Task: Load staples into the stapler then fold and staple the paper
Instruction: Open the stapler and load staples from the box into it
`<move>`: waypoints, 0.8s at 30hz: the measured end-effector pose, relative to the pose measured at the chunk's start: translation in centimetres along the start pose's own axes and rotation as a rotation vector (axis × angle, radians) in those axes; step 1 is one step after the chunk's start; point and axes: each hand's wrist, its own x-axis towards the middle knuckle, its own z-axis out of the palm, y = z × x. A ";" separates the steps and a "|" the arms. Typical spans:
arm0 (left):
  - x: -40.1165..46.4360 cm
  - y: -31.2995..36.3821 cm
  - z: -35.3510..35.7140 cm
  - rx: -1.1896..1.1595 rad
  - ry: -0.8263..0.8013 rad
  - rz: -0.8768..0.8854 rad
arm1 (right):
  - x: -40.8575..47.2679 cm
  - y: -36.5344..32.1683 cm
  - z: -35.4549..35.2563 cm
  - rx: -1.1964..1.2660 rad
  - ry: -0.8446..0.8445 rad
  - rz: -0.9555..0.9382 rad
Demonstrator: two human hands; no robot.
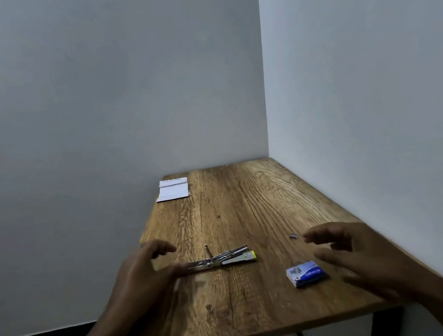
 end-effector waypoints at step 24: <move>-2.1 9.9 7.5 -0.927 -0.562 -0.448 | -0.3 -0.7 2.5 -0.181 -0.050 -0.177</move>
